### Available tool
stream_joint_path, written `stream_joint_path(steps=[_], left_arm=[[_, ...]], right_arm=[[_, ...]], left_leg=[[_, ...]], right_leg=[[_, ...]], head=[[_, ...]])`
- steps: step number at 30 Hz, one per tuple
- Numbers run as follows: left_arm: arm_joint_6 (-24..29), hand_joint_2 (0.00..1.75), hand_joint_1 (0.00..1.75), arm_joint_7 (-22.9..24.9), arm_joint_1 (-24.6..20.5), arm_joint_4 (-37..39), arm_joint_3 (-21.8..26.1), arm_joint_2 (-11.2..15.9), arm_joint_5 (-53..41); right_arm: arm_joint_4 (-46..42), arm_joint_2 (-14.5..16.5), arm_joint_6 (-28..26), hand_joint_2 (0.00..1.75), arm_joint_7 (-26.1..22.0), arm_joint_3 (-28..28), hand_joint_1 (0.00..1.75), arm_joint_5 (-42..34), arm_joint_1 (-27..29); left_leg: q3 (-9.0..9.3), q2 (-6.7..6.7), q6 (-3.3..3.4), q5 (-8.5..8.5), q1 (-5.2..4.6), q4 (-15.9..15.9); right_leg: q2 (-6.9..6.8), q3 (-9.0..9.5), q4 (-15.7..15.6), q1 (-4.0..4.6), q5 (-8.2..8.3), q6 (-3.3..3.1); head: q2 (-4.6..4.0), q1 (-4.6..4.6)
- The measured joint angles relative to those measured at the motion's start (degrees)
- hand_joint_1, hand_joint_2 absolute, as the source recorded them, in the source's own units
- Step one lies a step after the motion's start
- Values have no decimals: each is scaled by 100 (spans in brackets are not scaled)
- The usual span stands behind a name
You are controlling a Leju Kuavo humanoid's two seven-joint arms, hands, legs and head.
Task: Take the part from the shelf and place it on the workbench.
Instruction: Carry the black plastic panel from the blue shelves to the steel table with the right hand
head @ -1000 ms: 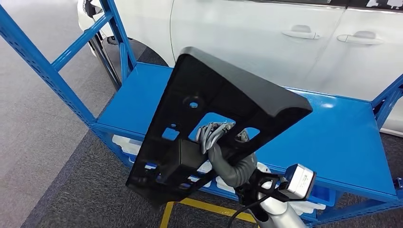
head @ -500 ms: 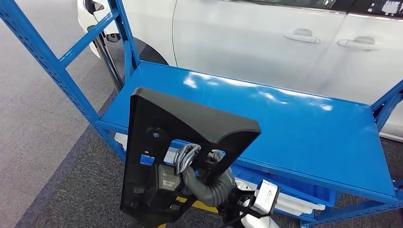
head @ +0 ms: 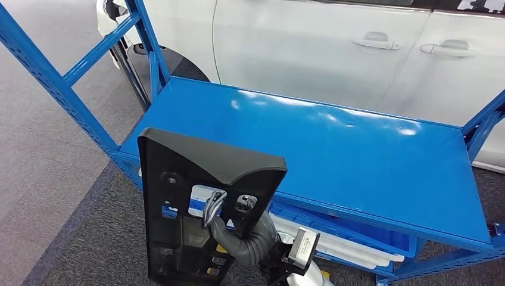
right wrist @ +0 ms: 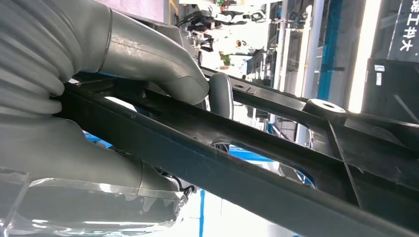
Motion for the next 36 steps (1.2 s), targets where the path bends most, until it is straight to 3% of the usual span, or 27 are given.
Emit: stream_joint_path(steps=[1, 3, 4, 5, 6, 7, 9, 11, 15, 17, 19, 20, 21, 22, 24, 26, 29, 31, 34, 35, 36], left_arm=[[-27, 175, 0, -7, -4, 0, 15, 1, 14], [-53, 175, 0, -48, -3, 0, 35, 1, 20], [-53, 175, 0, -56, 3, 0, 41, 1, 22], [-54, 175, 0, -64, 12, 0, 46, 1, 24], [-55, 175, 0, -77, 20, 0, 50, 2, 27], [-57, 175, 0, -95, 24, 0, 54, 2, 30], [-69, 175, 0, -128, 23, 0, 65, 4, 37], [-98, 175, 0, -149, 22, 0, 79, 8, 49], [-170, 175, 0, -157, 39, 0, 91, 3, 73], [-198, 175, 0, -156, 33, 0, 93, -4, 84], [-216, 175, 0, -156, 36, 0, 95, -4, 87], [-221, 175, 0, -156, 40, 0, 96, -3, 87], [-223, 175, 0, -156, 42, 0, 96, -3, 86], [-224, 175, 0, -156, 41, 0, 97, -2, 85], [-222, 175, 0, -156, 39, 0, 97, -4, 77], [-217, 175, 0, -154, 34, 0, 97, -6, 73], [-209, 175, 0, -145, 28, 0, 97, -7, 72], [-205, 175, 0, -133, 27, 0, 97, -7, 70], [-204, 175, 0, -120, 31, 0, 97, -7, 68], [-204, 175, 0, -118, 38, 0, 97, -7, 69], [-203, 175, 0, -117, 47, 0, 97, -7, 69]], right_arm=[[53, 45, -1, 175, 26, 14, 136, 10, -6], [166, 109, 14, 175, 68, 34, 136, 26, -10], [208, 113, 23, 175, 76, 44, 136, 48, -5], [251, 113, 26, 175, 85, 53, 136, 84, 3], [296, 110, 27, 175, 93, 63, 136, 135, 14], [341, 107, 26, 175, 97, 73, 136, 196, 25], [432, 99, 20, 175, 74, 86, 136, 296, 48], [520, 91, 15, 175, 35, 90, 136, 343, 72], [651, 82, 22, 175, 0, 90, 136, 332, 110], [698, 77, 27, 175, -13, 90, 136, 313, 119], [742, 61, 28, 175, -18, 89, 136, 304, 144], [764, 50, 27, 175, -16, 88, 136, 303, 162], [783, 41, 28, 175, -10, 88, 136, 302, 177], [796, 35, 32, 175, 8, 87, 136, 302, 187], [807, 33, 49, 175, 79, 87, 136, 314, 194], [811, 34, 54, 175, 162, 87, 136, 370, 197], [820, 40, 6, 175, 230, 87, 136, 467, 202], [821, 50, -10, 175, 242, 87, 136, 496, 200], [822, 60, -8, 175, 248, 87, 136, 519, 204], [822, 60, -6, 175, 249, 87, 136, 522, 208], [823, 59, -6, 175, 248, 87, 136, 523, 212]], left_leg=[[-99, 0, -64, -140, 3, 222], [-447, 3, -165, -556, 26, 1008], [-632, 3, -178, -708, 29, 1406], [-733, 3, -177, -747, 29, 1619], [-720, 3, -164, -667, 27, 1593], [-586, 3, -140, -486, 24, 1316], [-165, 4, -63, -109, 2, 450], [56, 3, 0, 29, -34, -40], [84, 7, 98, 80, -17, -156], [100, 19, 144, 118, 5, -210], [86, 24, 159, 123, 0, -210], [81, 25, 160, 121, -4, -202], [78, 24, 159, 117, -5, -190], [78, 21, 153, 110, -5, -175], [78, 12, 124, 84, -11, -135], [65, 3, 77, 60, -27, -101], [54, -2, -8, 52, -30, -98], [-15, -3, -68, -87, -23, 83], [-482, 0, -145, -622, 8, 1122], [-630, 0, -161, -729, 17, 1440], [-690, 1, -168, -728, 22, 1569]], right_leg=[[0, 20, -68, 6, 1, -69], [-8, 28, -98, 11, 21, -167], [-9, 25, -97, 20, 21, -172], [-8, 25, -95, 29, 20, -175], [-4, 30, -95, 39, 20, -176], [1, 40, -95, 48, 19, -176], [9, 53, -94, 70, 16, -163], [12, 38, -92, 81, 19, -117], [12, 13, -41, 80, -33, 11], [12, -200, 438, 67, -333, 63], [10, -576, 1223, 47, -689, 102], [9, -701, 1478, 39, -751, 114], [9, -723, 1521, 33, -699, 120], [7, -623, 1312, 29, -539, 118], [4, -214, 483, 31, -155, 85], [6, 27, -42, 49, 10, 27], [1, 38, -110, 60, 24, -66], [-23, 56, -148, 34, 45, -131], [-58, 54, -161, 32, 49, -177], [-64, 51, -159, 37, 47, -181], [-67, 52, -157, 40, 46, -182]], head=[[0, 0], [0, 0], [0, 0], [0, 0], [0, 0], [0, 0], [0, 0], [0, 0], [0, 0], [0, 0], [0, 0], [0, 0], [0, 0], [0, 0], [0, 0], [0, 0], [0, 0], [0, 0], [0, 0], [0, 0], [0, 0]])
